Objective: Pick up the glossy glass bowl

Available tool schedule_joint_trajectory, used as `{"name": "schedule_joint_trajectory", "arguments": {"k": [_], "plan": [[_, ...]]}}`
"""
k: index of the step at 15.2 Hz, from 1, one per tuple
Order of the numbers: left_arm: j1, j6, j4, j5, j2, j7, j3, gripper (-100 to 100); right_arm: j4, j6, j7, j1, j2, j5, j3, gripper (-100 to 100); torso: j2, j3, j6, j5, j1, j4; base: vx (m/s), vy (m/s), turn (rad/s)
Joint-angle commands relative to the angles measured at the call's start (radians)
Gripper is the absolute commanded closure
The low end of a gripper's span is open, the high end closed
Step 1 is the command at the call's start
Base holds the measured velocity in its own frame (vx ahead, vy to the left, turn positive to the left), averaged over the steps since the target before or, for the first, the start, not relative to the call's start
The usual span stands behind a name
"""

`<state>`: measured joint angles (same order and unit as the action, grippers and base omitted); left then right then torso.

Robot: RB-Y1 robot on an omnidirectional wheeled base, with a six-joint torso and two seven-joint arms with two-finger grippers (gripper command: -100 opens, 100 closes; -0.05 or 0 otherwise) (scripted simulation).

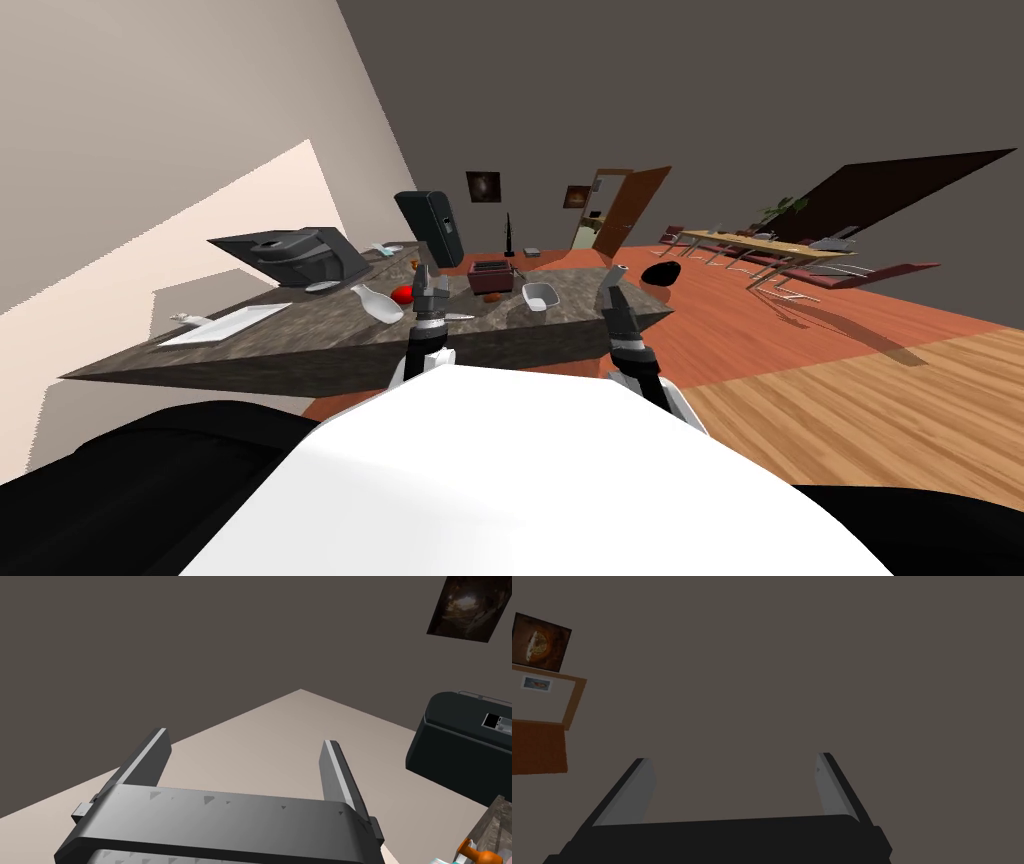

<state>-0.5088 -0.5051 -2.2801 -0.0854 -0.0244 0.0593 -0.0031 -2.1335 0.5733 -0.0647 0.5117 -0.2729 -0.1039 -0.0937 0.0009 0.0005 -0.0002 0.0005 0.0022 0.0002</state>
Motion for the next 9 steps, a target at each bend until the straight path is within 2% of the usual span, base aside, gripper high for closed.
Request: {"name": "schedule_joint_trajectory", "arguments": {"k": [1, 3, 4, 5, 6, 8, 9], "plan": [[0.000, 0.000, 0.000, 0.000, 0.000, 0.000, 0.000, 0, 0.028, 0.000, -0.010, 0.001, -0.050, -0.026, -0.006, -100, 0.000, 0.000, 0.000, 0.000, 0.000, 0.000, -0.008, 0.051, 0.086], [0.000, 0.000, 0.000, 0.000, 0.000, 0.000, 0.000, 0, 0.028, 0.000, -0.010, 0.001, -0.073, -0.026, -0.006, -100, 0.000, 0.000, 0.000, 0.000, 0.001, 0.000, -0.007, 0.048, 0.052], [0.000, 0.000, 0.000, 0.000, 0.000, 0.000, 0.000, 0, 0.048, 0.000, -0.018, 0.005, -0.110, -0.047, -0.011, -100, 0.000, 0.000, 0.000, 0.000, 0.001, 0.000, -0.008, 0.047, 0.059], [0.000, 0.000, 0.000, 0.000, 0.000, 0.000, 0.000, 0, 0.048, 0.000, -0.018, 0.005, -0.126, -0.047, -0.011, -100, 0.000, 0.000, 0.000, 0.000, 0.001, 0.000, -0.009, 0.051, 0.078], [0.000, 0.000, 0.000, 0.000, 0.000, 0.000, 0.000, 0, 0.069, -0.001, -0.026, 0.008, -0.151, -0.070, -0.016, -100, 0.000, 0.000, 0.000, 0.000, 0.001, 0.000, -0.013, 0.057, 0.117], [0.000, 0.000, 0.000, 0.000, 0.000, 0.000, 0.000, 0, 0.069, -0.001, -0.026, 0.008, -0.179, -0.070, -0.016, -100, 0.000, 0.000, 0.000, 0.000, 0.001, 0.000, -0.013, 0.047, 0.058], [0.000, 0.000, 0.000, 0.000, 0.000, 0.000, 0.000, 0, 0.092, -0.001, -0.035, 0.012, -0.212, -0.094, -0.021, -100, 0.000, 0.000, 0.000, 0.000, 0.001, 0.000, -0.012, 0.049, 0.091]]}}
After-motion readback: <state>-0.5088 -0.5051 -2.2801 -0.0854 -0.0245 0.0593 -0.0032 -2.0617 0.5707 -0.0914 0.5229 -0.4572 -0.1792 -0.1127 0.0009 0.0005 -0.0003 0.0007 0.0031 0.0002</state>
